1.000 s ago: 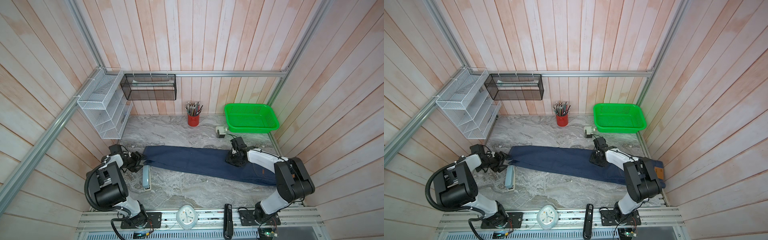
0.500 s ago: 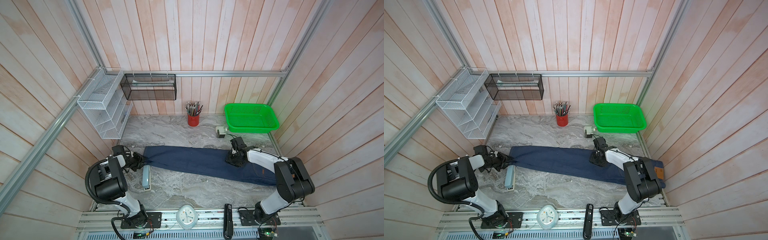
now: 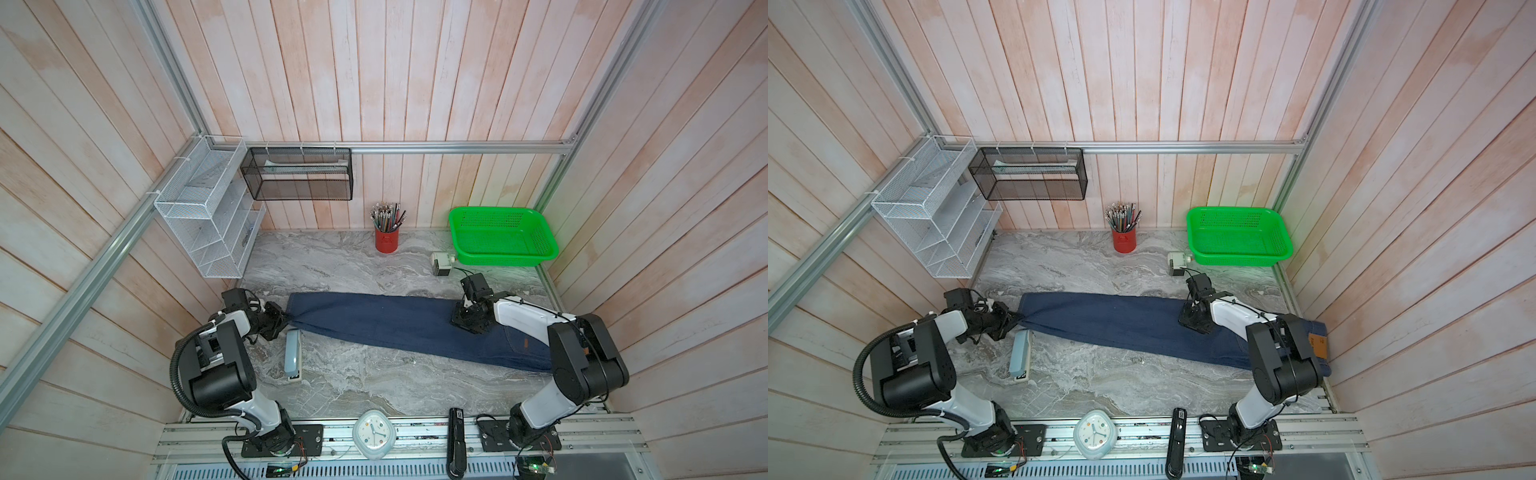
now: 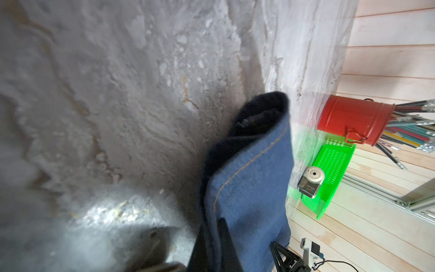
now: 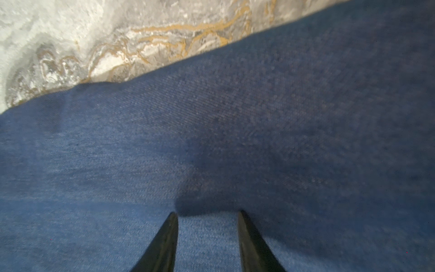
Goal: Fold and stack the trousers
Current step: Fold the trousers at the center of the table.
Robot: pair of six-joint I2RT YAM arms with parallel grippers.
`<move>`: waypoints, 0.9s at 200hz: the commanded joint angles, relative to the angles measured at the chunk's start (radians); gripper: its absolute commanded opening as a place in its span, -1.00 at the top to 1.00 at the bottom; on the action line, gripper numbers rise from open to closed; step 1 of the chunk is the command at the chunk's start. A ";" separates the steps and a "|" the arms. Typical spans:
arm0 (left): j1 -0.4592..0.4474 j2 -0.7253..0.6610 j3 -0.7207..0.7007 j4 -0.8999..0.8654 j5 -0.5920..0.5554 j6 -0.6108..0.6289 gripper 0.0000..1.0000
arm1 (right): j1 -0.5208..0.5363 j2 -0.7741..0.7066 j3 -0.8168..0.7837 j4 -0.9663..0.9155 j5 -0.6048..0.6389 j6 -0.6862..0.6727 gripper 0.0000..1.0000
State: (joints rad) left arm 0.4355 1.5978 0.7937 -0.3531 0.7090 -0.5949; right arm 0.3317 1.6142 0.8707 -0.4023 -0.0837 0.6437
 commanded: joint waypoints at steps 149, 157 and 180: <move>0.071 -0.225 0.193 -0.061 -0.288 0.170 1.00 | 0.119 0.042 0.122 -0.091 -0.118 0.027 0.09; 0.087 -0.234 0.194 -0.065 -0.290 0.179 1.00 | 0.119 0.043 0.124 -0.096 -0.112 0.027 0.09; 0.114 -0.258 0.199 -0.096 -0.331 0.201 1.00 | 0.119 0.050 0.135 -0.102 -0.105 0.035 0.09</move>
State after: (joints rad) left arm 0.5220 1.3838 0.9512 -0.4316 0.4427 -0.4427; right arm 0.4465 1.6413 0.9726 -0.4644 -0.2066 0.6624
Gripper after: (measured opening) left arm 0.070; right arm 0.453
